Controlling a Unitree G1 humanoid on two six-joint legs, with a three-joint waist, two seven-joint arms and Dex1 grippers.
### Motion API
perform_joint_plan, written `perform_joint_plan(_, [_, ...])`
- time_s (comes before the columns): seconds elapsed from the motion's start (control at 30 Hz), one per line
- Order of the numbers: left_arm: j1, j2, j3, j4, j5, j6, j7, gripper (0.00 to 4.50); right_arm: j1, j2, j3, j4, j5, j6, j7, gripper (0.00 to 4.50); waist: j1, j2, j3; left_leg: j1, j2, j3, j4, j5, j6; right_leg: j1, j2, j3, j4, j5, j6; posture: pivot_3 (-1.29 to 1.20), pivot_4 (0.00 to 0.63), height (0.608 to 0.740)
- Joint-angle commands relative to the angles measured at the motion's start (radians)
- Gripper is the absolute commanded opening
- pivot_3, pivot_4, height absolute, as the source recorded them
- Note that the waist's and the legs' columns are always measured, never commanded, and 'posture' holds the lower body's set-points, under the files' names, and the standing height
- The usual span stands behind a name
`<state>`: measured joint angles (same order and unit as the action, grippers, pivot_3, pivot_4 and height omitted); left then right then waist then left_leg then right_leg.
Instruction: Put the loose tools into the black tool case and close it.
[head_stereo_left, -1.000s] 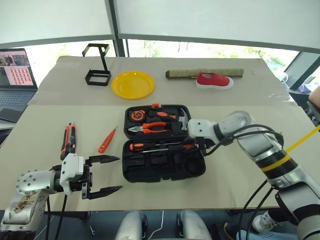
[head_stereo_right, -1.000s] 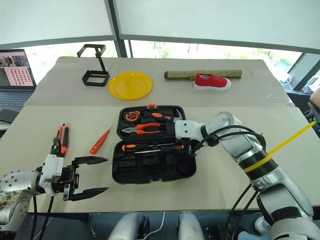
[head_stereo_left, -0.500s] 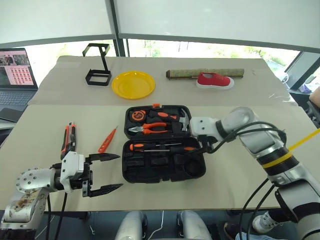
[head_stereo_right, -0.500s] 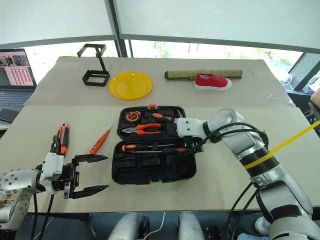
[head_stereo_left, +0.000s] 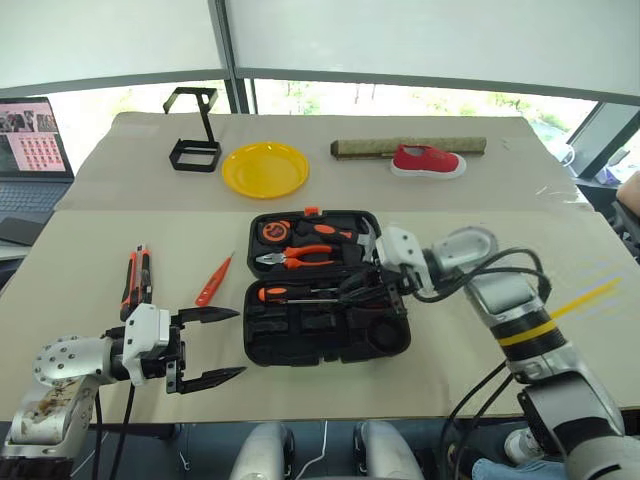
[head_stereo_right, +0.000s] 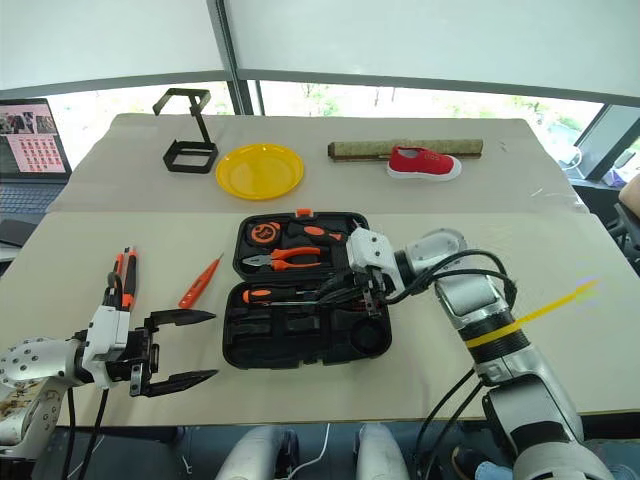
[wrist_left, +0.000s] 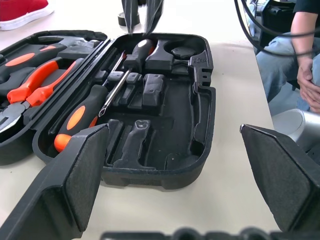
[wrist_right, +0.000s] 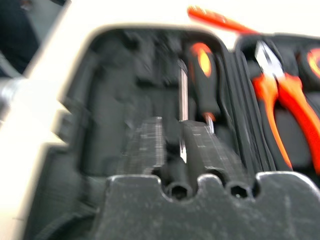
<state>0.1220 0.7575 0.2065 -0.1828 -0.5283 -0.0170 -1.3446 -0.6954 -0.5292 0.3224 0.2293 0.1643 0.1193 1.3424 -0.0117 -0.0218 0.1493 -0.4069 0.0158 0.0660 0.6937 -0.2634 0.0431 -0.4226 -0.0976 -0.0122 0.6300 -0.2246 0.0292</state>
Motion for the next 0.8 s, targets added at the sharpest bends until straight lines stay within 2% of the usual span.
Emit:
perform_joint_plan(0.03, [-0.01, 0.008, 0.0, -0.006, -0.001, -0.007, -0.001, 4.5, -0.017, 0.012, 0.009, 0.056, -0.051, -0.065, -0.025, 0.06, -0.001, 0.0, 0.0, 0.0, 0.0, 0.0, 0.0, 0.0, 0.0, 0.0, 0.0, 0.0, 0.0, 0.0, 0.0, 0.0, 0.15, 0.74])
perform_joint_plan(0.57, [-0.001, 0.007, 0.013, 0.011, 0.022, -0.012, 0.019, 4.5, -0.01, 0.027, 0.111, 0.217, -0.23, -0.316, -0.052, 0.06, -0.002, 0.0, 0.0, 0.005, 0.001, 0.0, 0.0, 0.0, 0.0, 0.003, 0.001, 0.001, 0.001, 0.0, -0.001, 0.0, 0.15, 0.74])
perform_joint_plan(0.73, [0.01, 0.001, 0.021, 0.023, 0.024, -0.015, 0.043, 4.5, -0.012, 0.056, 0.067, 0.188, -0.195, -0.312, -0.091, 0.06, -0.003, 0.0, 0.0, 0.007, 0.001, 0.0, -0.001, 0.0, 0.0, 0.005, 0.001, 0.001, 0.001, 0.0, -0.001, 0.0, 0.15, 0.74])
perform_joint_plan(0.8, [0.013, -0.015, 0.042, 0.025, 0.007, -0.012, 0.071, 4.5, -0.004, 0.066, 0.015, 0.146, -0.12, -0.303, -0.087, 0.06, -0.002, 0.0, 0.0, 0.007, 0.001, 0.0, -0.001, 0.0, 0.0, 0.004, 0.001, 0.001, 0.002, 0.0, -0.001, 0.0, 0.15, 0.74])
